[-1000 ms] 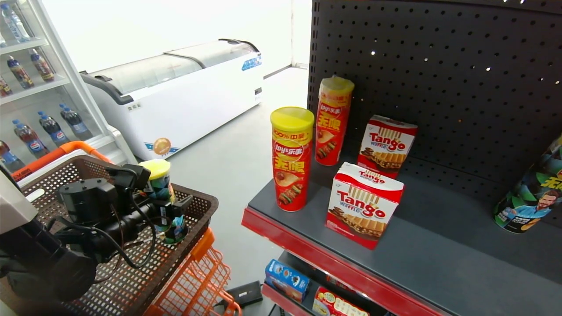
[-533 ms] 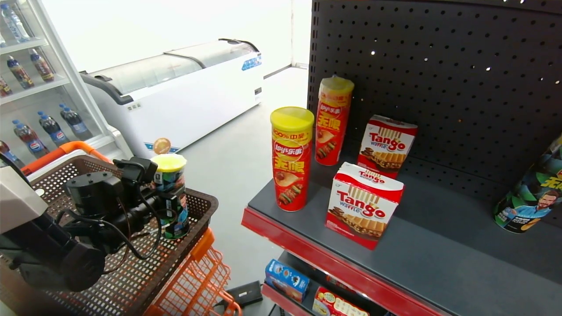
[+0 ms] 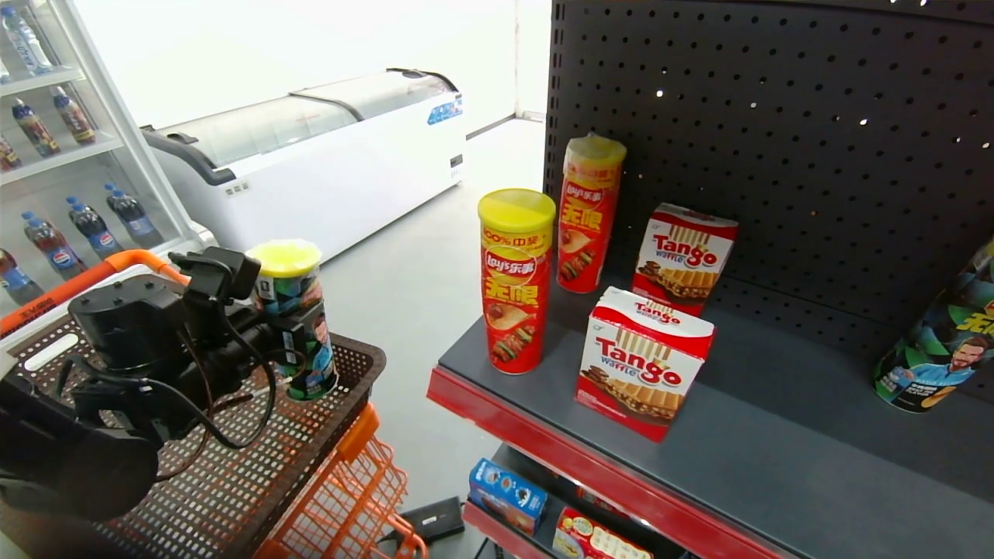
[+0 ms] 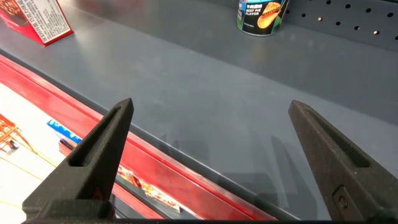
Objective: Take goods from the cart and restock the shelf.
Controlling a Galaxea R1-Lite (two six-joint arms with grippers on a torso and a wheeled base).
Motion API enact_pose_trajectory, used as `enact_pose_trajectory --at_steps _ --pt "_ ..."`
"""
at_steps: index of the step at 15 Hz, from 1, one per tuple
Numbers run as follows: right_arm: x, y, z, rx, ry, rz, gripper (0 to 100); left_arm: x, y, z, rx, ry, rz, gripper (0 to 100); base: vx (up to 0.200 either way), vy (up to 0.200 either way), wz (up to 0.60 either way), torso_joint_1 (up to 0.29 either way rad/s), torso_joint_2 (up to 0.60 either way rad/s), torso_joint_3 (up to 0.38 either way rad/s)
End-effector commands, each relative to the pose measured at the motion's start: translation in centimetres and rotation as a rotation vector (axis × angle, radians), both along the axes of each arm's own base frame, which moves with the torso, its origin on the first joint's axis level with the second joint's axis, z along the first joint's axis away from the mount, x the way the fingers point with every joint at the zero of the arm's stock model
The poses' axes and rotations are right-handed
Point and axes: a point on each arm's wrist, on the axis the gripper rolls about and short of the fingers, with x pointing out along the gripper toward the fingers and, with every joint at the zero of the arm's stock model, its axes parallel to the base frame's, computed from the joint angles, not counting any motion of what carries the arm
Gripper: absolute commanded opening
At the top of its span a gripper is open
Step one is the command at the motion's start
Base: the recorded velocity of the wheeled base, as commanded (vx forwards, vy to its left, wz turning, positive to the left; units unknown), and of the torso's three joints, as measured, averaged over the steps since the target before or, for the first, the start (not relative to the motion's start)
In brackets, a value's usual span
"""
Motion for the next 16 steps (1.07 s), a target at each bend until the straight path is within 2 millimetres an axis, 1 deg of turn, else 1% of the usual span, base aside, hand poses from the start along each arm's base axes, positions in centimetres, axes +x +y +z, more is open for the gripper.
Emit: enact_pose_trajectory --at_steps 1,2,3,4,5,7,9,11,13,14,16 --pt "0.0 0.0 0.0 0.000 -0.001 0.000 100 -2.4 -1.8 3.5 -0.043 -0.085 -0.057 0 0.000 0.000 0.00 0.000 0.00 0.000" --pt "0.0 0.0 0.0 0.000 -0.001 0.000 100 -2.8 -2.0 4.1 -0.052 -0.086 -0.067 0 0.000 0.000 0.00 0.000 0.00 0.000" --pt "0.0 0.0 0.0 0.000 -0.001 0.000 100 -4.4 -2.1 5.4 -0.069 -0.055 -0.075 0 0.000 0.000 0.00 0.000 0.00 0.000" --pt "0.0 0.0 0.0 0.000 -0.001 0.000 100 -5.3 -2.1 5.9 -0.067 -0.047 -0.086 0 0.000 0.000 0.00 0.000 0.00 0.000" --pt "0.0 0.0 0.0 0.000 -0.001 0.000 100 -5.6 -2.2 6.0 -0.062 -0.056 -0.100 0 0.000 0.000 0.00 0.000 0.00 0.000" --pt "0.0 0.0 0.0 0.000 -0.001 0.000 100 -6.9 -3.2 7.0 -0.072 -0.098 -0.202 0 0.000 0.000 0.00 0.000 0.00 0.000" --pt "0.0 0.0 0.0 0.000 -0.001 0.000 100 -8.2 -3.6 7.4 -0.077 -0.108 -0.243 0 0.000 0.000 0.00 0.000 0.00 0.000" --pt "0.0 0.0 0.0 0.000 -0.001 0.000 100 -8.7 -4.0 7.6 -0.102 -0.116 -0.265 0 0.000 0.000 0.00 0.000 0.00 0.000" --pt "0.0 0.0 0.0 0.000 -0.001 0.000 100 -10.0 -4.8 7.9 -0.125 -0.116 -0.337 0 0.000 0.000 0.00 0.000 0.00 0.000" --pt "0.0 0.0 0.0 0.000 -0.001 0.000 100 -10.0 -4.9 7.9 -0.123 -0.116 -0.341 0 0.000 0.000 0.00 0.000 0.00 0.000" --pt "0.0 0.0 0.0 0.000 -0.001 0.000 100 -10.4 -6.0 8.0 -0.125 -0.118 -0.400 0 0.000 0.000 0.00 0.000 0.00 0.000"
